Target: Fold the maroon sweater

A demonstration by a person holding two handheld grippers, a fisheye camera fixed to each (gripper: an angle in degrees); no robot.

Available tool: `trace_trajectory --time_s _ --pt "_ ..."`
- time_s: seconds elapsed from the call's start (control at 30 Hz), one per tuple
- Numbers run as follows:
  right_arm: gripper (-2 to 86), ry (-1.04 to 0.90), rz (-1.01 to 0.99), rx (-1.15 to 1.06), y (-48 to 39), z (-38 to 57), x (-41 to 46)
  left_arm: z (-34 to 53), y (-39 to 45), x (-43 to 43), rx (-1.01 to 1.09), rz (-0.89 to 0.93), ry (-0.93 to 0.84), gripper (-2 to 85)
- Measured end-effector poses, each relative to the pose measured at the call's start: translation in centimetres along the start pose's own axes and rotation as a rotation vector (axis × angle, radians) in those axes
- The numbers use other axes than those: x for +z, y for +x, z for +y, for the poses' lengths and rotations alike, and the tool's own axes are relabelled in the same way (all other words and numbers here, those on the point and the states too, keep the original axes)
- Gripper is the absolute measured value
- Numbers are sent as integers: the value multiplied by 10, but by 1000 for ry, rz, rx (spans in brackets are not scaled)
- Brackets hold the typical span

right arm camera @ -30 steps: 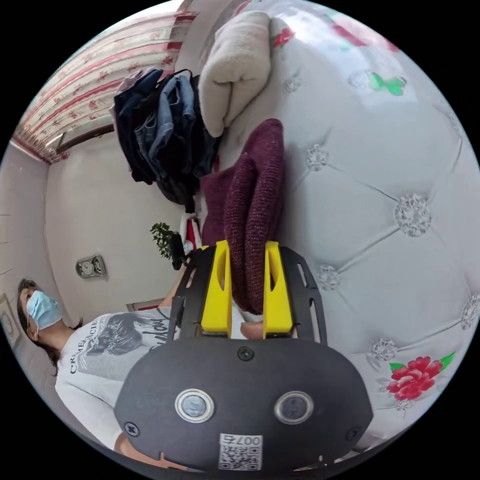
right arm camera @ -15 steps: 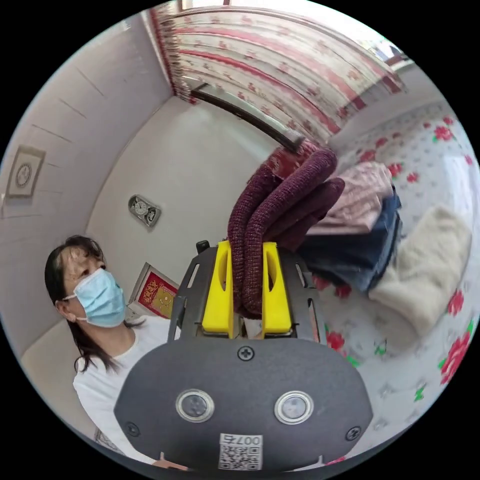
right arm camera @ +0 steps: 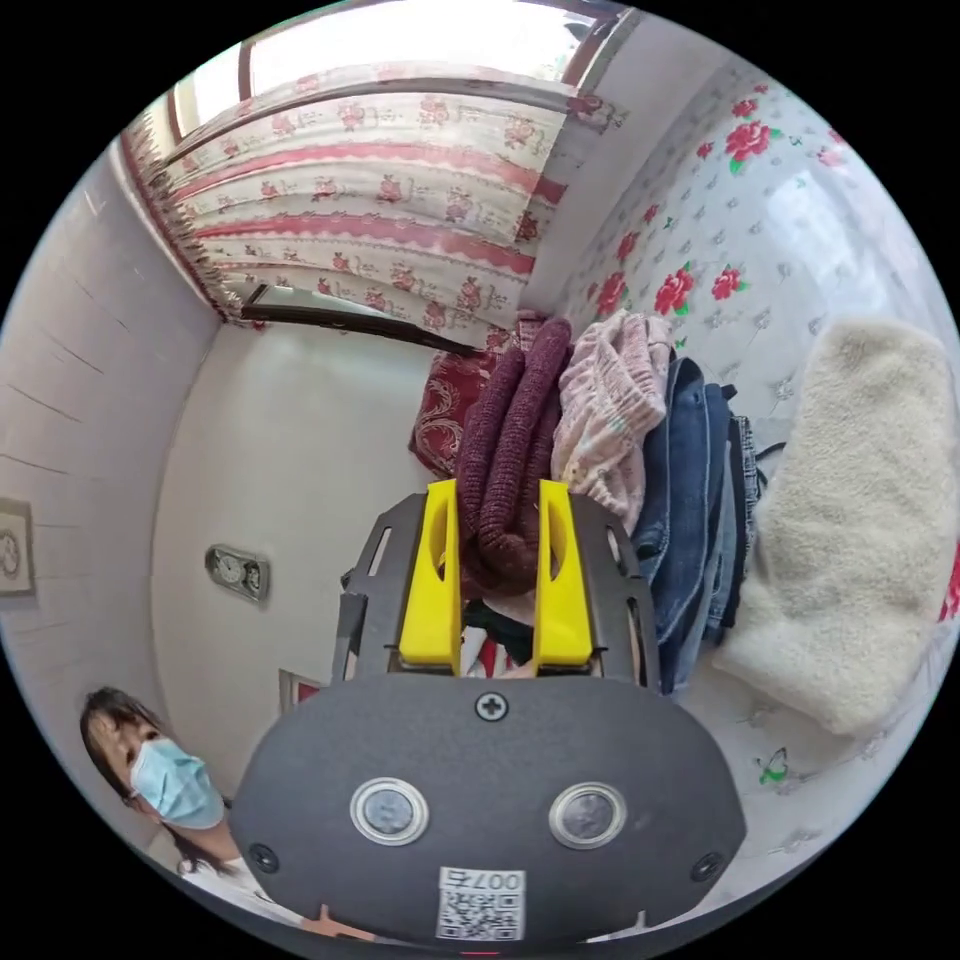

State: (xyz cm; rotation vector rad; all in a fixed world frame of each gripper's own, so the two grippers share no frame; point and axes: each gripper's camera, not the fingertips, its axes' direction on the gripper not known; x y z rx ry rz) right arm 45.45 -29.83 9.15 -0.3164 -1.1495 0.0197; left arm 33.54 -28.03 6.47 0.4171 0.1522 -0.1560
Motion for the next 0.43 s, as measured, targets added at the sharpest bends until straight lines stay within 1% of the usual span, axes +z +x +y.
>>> trace_trajectory --time_s 0.07,0.13,0.2,0.23,0.27,0.3,0.33,0.43 --pt "68 15 27 -86 -8 12 -22 -3 8 -5 -6 -8 17 102" --pt "63 4 77 -158 -10 32 -40 5 12 -18 -37 14 89 104" --pt "59 -19 187 -214 -2 60 -59 15 16 -26 -46 18 122 103" --pt "57 -45 282 -218 12 82 -73 23 21 -29 -53 -3 131 104" --pt "56 -74 363 -198 32 104 -88 28 24 -31 -59 -12 136 105" --pt "55 -85 405 -181 43 116 -97 39 30 -34 -72 -28 148 103" --pt "55 -86 493 -127 67 141 -119 52 37 -38 -84 -44 161 100" --pt "57 -14 675 45 119 210 -190 94 62 -39 -87 -103 164 93"
